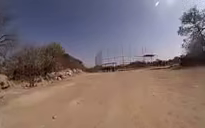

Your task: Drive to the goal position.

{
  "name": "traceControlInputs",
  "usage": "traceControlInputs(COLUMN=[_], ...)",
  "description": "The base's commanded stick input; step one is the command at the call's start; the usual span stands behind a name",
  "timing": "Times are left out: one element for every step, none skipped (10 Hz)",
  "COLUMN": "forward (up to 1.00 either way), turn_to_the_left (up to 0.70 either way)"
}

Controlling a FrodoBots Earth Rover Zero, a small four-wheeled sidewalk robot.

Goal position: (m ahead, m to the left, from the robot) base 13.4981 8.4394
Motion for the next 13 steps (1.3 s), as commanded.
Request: traceControlInputs(forward=[0.50, 0.50, 0.50, 0.50, 0.50, 0.50, 0.50, 0.50, 0.50, 0.50, 0.50, 0.50, 0.50], turn_to_the_left=[0.00, 0.00, 0.00, 0.00, 0.00, 0.00, 0.00, 0.00, 0.00, 0.00, 0.00, 0.00, 0.00])
